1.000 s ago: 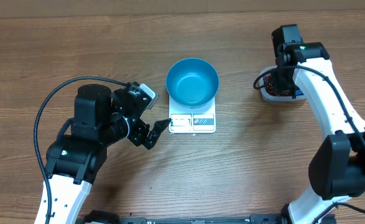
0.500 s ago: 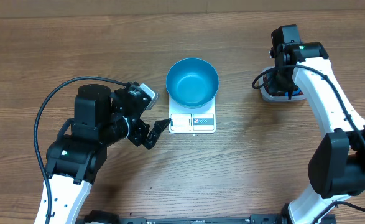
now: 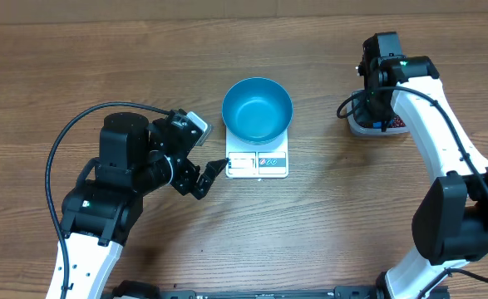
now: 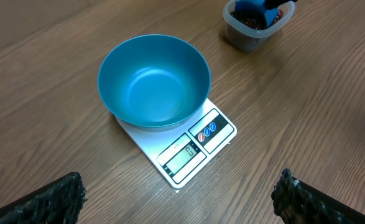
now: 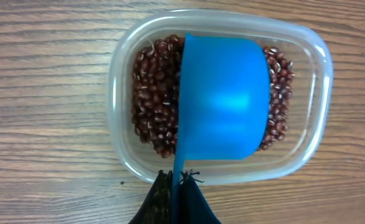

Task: Scoop item into bowl and weigh 150g on scale
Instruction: 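Drag the scoop through the beans with the right gripper to fill it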

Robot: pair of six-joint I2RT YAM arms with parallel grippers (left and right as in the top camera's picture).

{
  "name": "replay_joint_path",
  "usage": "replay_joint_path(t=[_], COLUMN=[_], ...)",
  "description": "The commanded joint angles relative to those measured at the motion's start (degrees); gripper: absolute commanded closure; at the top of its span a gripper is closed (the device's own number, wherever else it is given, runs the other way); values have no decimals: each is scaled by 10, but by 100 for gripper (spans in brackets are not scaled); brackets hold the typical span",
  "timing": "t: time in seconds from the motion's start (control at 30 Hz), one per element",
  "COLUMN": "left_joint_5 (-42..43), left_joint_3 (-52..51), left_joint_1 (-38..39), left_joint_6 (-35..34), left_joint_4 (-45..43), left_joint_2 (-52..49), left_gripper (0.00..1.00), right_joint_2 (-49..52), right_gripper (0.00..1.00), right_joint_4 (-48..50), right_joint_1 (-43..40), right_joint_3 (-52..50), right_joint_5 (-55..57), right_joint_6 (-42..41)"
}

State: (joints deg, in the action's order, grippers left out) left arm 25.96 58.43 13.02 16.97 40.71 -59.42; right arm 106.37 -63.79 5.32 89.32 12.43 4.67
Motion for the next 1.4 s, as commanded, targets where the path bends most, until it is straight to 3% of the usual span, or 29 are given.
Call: replay_joint_path(t=[0.0,0.13,0.57,1.37], left_joint_5=[9,9,9,9], left_joint_3=[15,15,15,15], left_joint_1=[-3,-3,-3,-3], left_joint_6=[13,13,13,13], left_joint_4=[-2,-2,-2,-2], left_joint_2=[-2,-2,-2,-2], left_gripper=[0,0,0,0], right_joint_2=[4,4,4,4], right_gripper=[96,96,96,96], right_joint_4=[7,10,30,22], right_joint_1=[1,-3,-87,-186], right_joint_3=[6,6,6,6], right_joint_5=[-38,-45,-220,-279], right_joint_6=[-2,-1,-1,-1])
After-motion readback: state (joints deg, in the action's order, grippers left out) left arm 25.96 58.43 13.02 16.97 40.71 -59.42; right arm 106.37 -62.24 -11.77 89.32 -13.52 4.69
